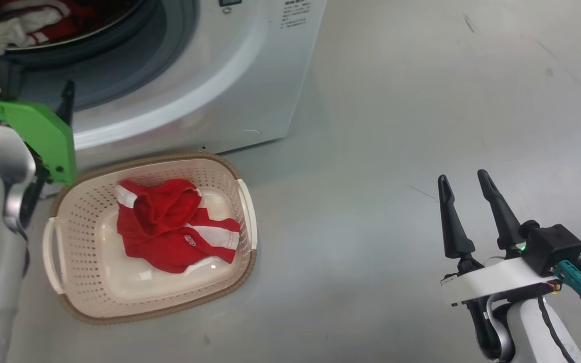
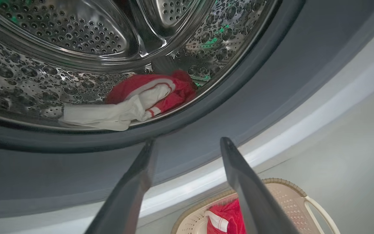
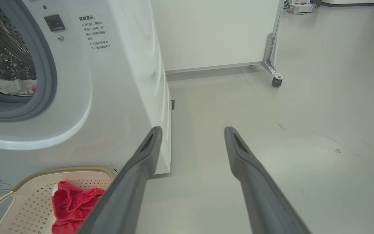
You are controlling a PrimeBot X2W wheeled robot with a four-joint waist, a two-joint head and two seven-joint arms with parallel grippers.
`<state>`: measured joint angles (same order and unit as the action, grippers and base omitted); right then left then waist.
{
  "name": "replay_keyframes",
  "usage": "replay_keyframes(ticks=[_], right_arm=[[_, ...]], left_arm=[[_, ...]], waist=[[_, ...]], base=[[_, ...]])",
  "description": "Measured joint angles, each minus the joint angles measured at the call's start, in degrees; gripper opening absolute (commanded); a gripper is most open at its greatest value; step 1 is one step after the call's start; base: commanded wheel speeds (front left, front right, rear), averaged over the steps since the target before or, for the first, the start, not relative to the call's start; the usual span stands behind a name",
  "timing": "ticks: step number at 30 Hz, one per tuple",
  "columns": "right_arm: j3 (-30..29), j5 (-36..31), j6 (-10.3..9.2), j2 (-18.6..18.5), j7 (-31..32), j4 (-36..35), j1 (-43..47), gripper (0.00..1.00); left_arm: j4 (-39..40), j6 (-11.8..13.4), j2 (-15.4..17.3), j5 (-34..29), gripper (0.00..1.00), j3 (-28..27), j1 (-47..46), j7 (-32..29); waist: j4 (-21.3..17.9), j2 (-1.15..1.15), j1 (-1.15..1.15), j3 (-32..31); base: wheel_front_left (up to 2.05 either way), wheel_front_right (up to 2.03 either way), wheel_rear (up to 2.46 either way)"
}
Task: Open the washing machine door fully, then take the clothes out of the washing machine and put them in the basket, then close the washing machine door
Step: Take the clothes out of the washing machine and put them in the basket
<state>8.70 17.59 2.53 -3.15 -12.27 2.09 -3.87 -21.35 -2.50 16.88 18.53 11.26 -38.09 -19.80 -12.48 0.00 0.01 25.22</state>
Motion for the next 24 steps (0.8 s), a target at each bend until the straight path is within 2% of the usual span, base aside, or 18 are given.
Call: replay_keyframes(ticks=[7, 18, 24], right_arm=[[1.25, 1.36, 0.42, 0.53, -0.68, 1.87, -2.47, 1.00], [3.34, 3.59, 0.92, 0.84, -1.71, 4.50, -5.71, 1.00], [3.98, 4.47, 0.92, 0.88, -1.75, 5.98, -6.82, 1.00]], left_arm=[[-2.33, -0.79, 2.94, -1.31, 1.00, -0.23, -9.16, -5.15], [-6.54, -0.80, 8.58, -6.02, 1.00, -0.62, -18.72, -8.90], [-8.57, 1.24, 12.13, -9.57, 1.00, -1.42, -22.02, -8.84]], waist=[[-4.11, 0.00, 0.00, 4.85], [-9.22, 0.00, 0.00, 11.17], [-11.21, 0.00, 0.00, 13.39]], base=[[0.00, 0.00, 0.00], [0.00, 0.00, 0.00], [0.00, 0.00, 0.00]])
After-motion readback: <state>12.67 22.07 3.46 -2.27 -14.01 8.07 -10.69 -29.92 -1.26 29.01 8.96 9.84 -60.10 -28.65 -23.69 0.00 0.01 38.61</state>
